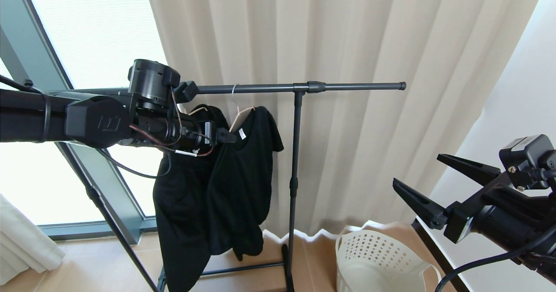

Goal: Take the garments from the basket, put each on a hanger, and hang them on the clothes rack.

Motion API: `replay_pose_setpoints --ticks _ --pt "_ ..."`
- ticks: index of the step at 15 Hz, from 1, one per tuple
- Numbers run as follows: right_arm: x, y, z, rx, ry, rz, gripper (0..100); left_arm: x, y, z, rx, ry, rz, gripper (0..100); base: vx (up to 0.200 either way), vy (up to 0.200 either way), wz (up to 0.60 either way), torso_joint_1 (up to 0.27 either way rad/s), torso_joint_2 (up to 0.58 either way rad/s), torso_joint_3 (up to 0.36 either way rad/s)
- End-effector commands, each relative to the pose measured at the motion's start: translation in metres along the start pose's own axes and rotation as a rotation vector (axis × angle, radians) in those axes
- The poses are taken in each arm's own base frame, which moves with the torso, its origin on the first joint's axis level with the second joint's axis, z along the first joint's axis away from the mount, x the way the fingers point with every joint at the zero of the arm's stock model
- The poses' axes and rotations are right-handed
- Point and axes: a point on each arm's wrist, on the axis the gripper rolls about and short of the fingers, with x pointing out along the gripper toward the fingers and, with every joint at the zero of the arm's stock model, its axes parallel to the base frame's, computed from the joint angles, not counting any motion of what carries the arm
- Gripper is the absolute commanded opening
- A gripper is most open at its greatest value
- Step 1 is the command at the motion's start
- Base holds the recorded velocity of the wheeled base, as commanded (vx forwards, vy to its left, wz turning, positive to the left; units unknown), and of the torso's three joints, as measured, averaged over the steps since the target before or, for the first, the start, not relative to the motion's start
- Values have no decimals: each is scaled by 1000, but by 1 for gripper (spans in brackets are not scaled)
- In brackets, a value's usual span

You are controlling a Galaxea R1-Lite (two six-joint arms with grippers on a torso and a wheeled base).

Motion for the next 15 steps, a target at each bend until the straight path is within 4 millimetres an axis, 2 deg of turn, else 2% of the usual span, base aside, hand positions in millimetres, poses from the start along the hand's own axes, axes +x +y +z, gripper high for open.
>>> replay_pose_setpoints --ticks 1,2,5,7,11,13,15 --pt "0 0 0 -2 -1 1 100 -16 -3 2 2 -19 -4 100 0 0 0 0 0 0" --pt "0 0 0 -2 -2 1 100 -23 -3 0 2 -21 -4 100 0 0 0 0 0 0" --pt "-1 0 1 -3 -4 -21 100 -65 -7 -3 11 -60 -4 100 0 0 0 0 0 0" --pt "-10 -2 6 -1 -27 -27 100 -84 -8 -8 10 -58 -3 100 0 0 0 0 0 0" --pt "-39 -8 18 -6 25 -50 100 -128 -14 -36 22 -62 -21 100 0 0 0 0 0 0" --pt "-59 -11 17 -7 31 -61 100 -146 -15 -50 25 -71 -23 100 0 0 0 0 0 0" --pt "-71 -13 16 -5 40 -71 100 -156 -14 -60 25 -72 -23 100 0 0 0 0 0 0"
